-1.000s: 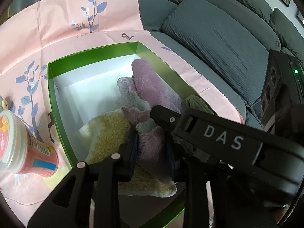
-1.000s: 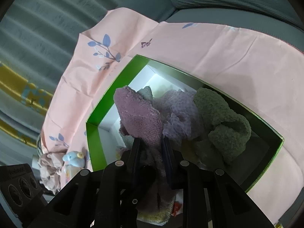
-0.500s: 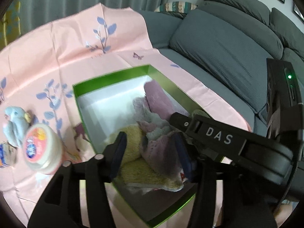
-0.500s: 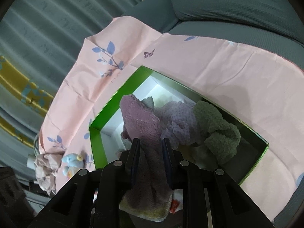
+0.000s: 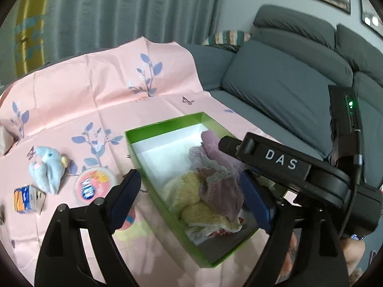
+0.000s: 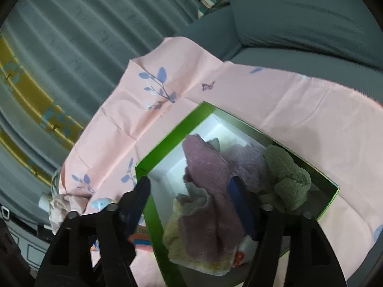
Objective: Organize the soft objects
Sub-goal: 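Move the right gripper back to the blue tissue pack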
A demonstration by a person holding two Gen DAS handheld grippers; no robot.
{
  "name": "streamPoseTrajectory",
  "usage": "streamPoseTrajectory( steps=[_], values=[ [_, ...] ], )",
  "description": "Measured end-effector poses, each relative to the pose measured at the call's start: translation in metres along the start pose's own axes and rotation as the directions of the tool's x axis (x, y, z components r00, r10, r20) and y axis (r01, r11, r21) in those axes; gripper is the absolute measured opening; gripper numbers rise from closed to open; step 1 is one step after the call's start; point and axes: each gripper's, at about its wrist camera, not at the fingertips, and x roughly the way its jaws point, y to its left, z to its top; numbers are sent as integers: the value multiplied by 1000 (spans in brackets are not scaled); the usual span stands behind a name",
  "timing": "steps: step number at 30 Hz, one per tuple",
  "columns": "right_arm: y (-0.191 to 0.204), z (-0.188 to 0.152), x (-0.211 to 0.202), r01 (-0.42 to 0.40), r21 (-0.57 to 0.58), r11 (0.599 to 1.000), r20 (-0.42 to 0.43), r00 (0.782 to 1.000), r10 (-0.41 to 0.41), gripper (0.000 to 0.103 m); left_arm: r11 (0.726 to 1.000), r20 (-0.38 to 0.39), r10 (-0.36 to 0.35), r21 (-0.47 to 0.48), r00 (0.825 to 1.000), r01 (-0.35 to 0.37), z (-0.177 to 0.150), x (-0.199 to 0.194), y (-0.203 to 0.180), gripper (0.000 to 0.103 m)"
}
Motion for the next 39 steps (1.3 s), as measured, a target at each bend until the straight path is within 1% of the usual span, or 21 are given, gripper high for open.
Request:
streamPoseTrajectory(
  steps=[2, 4, 5, 6, 10, 13, 15, 16, 19, 20, 21, 22, 25, 28, 29, 32, 35, 36, 37, 39],
  values=[
    [7, -2, -3, 4, -19, 1000, 11, 1000, -4, 76, 1000, 14, -6, -14, 1000, 7, 0, -11, 6, 84],
    [13, -3, -7, -6, -34, 999, 22, 1000, 7, 79, 1000, 39, -3, -22, 999, 4, 2, -26, 11, 86],
    [16, -4, -9, -13, -42, 999, 29, 999, 14, 84, 1000, 56, 4, -26, 998, -3, 2, -36, 16, 90],
    [20, -4, -11, -20, -51, 998, 38, 999, 22, 85, 1000, 69, 11, -28, 998, -10, 2, -43, 20, 93],
    [31, -9, -19, -23, -81, 996, 57, 998, 28, 86, 996, 104, 68, -59, 992, -63, -3, -71, 43, 93],
    [40, -12, -23, -30, -102, 994, 65, 997, 37, 86, 988, 112, 115, -116, 987, -102, -10, -91, 69, 93],
    [47, -14, -25, -39, -118, 992, 68, 997, 48, 86, 978, 105, 146, -163, 984, -128, -16, -105, 89, 94],
    [51, -15, -26, -43, -128, 991, 70, 996, 53, 86, 969, 97, 172, -197, 980, -150, -19, -112, 102, 93],
    [64, -21, -28, -53, -163, 985, 68, 996, 65, 88, 945, 83, 231, -257, 969, -203, -29, -130, 129, 93],
    [67, -22, -28, -56, -172, 984, 66, 995, 68, 90, 932, 70, 260, -278, 963, -232, -34, -136, 140, 93],
    [72, -24, -28, -62, -186, 981, 66, 995, 76, 91, 919, 50, 289, -295, 956, -262, -40, -141, 152, 93],
    [76, -26, -29, -66, -194, 979, 67, 995, 80, 91, 911, 35, 305, -303, 952, -281, -45, -144, 158, 93],
    [87, -33, -33, -79, -215, 973, 66, 993, 95, 91, 873, -30, 376, -324, 926, -365, -66, -155, 187, 93],
    [102, -41, -37, -103, -251, 963, 60, 991, 121, 91, 829, -67, 428, -368, 901, -421, -87, -161, 213, 93],
    [108, -45, -38, -108, -263, 959, 56, 990, 126, 91, 817, -87, 433, -383, 897, -431, -96, -161, 223, 93],
    [127, -57, -40, -125, -298, 946, 32, 990, 140, 91, 798, -117, 427, -418, 897, -434, -112, -158, 238, 93],
    [155, -75, -36, -144, -344, 928, -21, 989, 146, 91, 785, -139, 408, -450, 902, -425, -120, -152, 253, 93],
    [166, -82, -32, -157, -361, 919, -47, 987, 151, 91, 781, -152, 404, -456, 902, -427, -120, -150, 256, 93],
    [183, -91, -25, -178, -389, 904, -90, 984, 155, 91, 776, -167, 396, -464, 903, -427, -121, -148, 259, 93],
    [211, -108, -6, -224, -423, 878, -178, 971, 162, 91, 772, -195, 383, -470, 903, -428, -125, -145, 266, 93]
  ],
)
